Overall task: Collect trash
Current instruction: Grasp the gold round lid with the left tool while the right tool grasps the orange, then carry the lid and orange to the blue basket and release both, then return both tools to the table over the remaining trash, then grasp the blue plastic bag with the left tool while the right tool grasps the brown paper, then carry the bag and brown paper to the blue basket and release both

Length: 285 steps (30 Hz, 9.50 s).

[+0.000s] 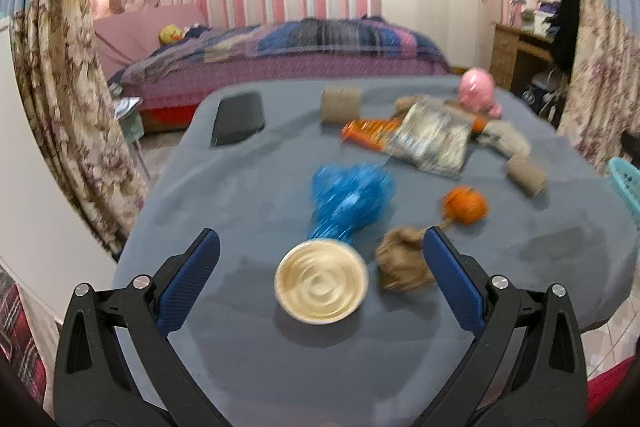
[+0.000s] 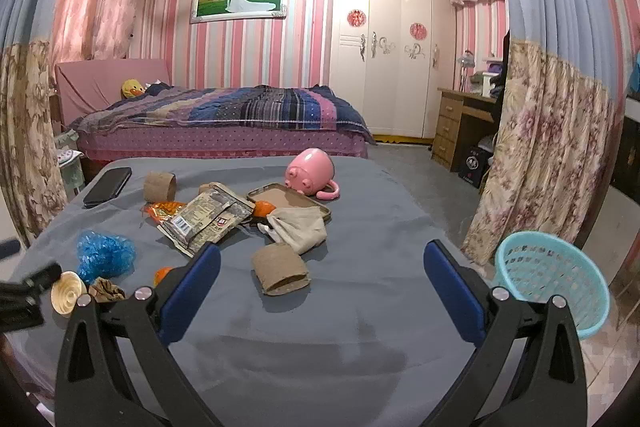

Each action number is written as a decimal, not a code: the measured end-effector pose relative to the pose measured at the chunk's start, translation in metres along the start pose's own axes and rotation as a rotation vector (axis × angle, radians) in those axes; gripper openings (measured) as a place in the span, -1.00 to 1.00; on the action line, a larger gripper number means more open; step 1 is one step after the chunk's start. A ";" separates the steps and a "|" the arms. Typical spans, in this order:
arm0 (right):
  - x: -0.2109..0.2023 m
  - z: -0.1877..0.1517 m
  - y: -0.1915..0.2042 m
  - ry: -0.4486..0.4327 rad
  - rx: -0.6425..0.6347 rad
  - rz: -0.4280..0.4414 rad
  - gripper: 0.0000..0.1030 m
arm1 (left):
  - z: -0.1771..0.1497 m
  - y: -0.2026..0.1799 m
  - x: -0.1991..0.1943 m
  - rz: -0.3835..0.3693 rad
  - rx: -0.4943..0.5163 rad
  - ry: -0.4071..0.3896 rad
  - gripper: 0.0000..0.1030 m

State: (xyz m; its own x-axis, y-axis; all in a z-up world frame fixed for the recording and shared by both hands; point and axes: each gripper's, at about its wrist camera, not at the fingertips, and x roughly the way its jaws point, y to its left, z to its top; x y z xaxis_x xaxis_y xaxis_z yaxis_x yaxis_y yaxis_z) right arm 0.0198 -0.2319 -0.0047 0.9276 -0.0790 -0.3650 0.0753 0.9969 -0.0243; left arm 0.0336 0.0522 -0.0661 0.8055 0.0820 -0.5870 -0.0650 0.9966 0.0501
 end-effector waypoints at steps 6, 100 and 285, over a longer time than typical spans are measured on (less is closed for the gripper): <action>0.012 -0.003 0.001 0.047 0.013 -0.005 0.93 | -0.020 0.013 0.025 -0.021 -0.011 0.071 0.90; 0.037 -0.051 -0.362 0.184 0.207 -0.420 -0.41 | 0.076 -0.503 0.054 -0.665 0.403 -0.030 0.89; 0.027 -0.045 -0.388 0.154 0.266 -0.437 -0.01 | 0.059 -0.531 0.031 -0.745 0.443 -0.013 0.52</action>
State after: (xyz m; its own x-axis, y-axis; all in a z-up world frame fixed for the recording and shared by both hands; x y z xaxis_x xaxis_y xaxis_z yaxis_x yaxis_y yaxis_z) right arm -0.0004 -0.6208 -0.0471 0.7260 -0.4651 -0.5065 0.5514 0.8339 0.0246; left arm 0.1283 -0.4742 -0.0633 0.5538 -0.5949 -0.5826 0.7155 0.6978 -0.0324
